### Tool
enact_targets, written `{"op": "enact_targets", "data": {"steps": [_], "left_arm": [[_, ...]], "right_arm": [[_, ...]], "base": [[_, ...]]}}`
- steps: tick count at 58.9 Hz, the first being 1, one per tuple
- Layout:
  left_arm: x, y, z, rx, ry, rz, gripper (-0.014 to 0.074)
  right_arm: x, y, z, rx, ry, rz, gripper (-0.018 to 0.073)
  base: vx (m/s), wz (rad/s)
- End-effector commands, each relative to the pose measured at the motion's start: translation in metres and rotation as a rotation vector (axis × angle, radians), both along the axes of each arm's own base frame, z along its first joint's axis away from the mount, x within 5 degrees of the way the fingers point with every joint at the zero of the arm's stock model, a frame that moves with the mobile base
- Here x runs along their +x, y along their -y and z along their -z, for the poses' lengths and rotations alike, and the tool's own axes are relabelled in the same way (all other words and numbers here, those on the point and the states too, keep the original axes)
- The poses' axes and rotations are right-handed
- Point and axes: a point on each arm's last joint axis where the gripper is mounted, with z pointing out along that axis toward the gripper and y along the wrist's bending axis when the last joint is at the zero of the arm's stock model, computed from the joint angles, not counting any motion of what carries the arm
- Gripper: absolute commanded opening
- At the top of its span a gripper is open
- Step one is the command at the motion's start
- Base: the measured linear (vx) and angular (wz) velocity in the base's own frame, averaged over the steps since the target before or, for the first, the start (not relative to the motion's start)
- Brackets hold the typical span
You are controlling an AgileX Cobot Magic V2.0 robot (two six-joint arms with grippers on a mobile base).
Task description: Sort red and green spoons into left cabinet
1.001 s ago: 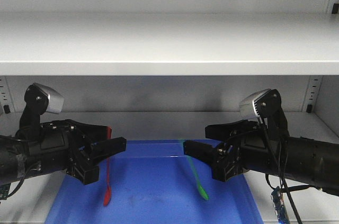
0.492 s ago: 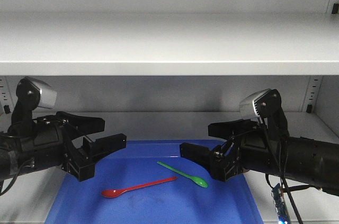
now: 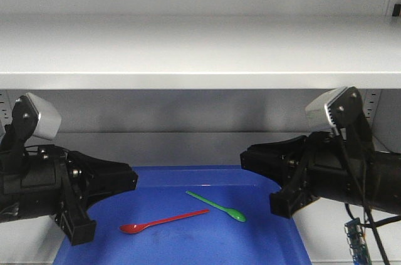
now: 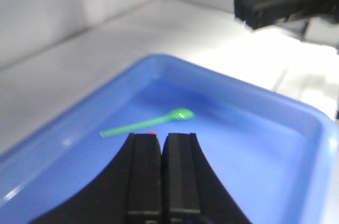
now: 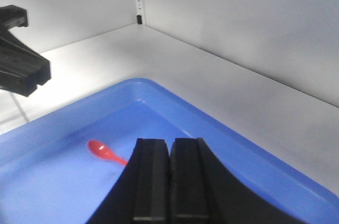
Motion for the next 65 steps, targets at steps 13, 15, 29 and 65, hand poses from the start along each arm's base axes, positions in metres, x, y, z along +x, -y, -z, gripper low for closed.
{"op": "enact_targets", "data": {"steps": [13, 15, 29, 65], "left_arm": [[-0.026, 0.002, -0.023, -0.091, -0.014, 0.063, -0.0001], [-0.029, 0.000, -0.020, -0.089, -0.019, 0.055, 0.0000], [-0.060, -0.009, -0.001, -0.081, -0.034, 0.015, -0.0001], [-0.116, -0.009, -0.015, -0.111, 0.025, 0.240, 0.0000]], "right_arm": [[-0.031, 0.005, -0.016, 0.005, -0.007, -0.026, -0.0006], [-0.034, 0.006, -0.014, 0.006, -0.010, -0.022, -0.0006], [-0.066, 0.015, -0.010, 0.008, 0.028, 0.009, -0.0006], [-0.099, 0.020, -0.025, 0.030, 0.114, -0.029, -0.0006]], "base": [[0.00, 0.00], [0.00, 0.00], [0.00, 0.00], [0.00, 0.00]]}}
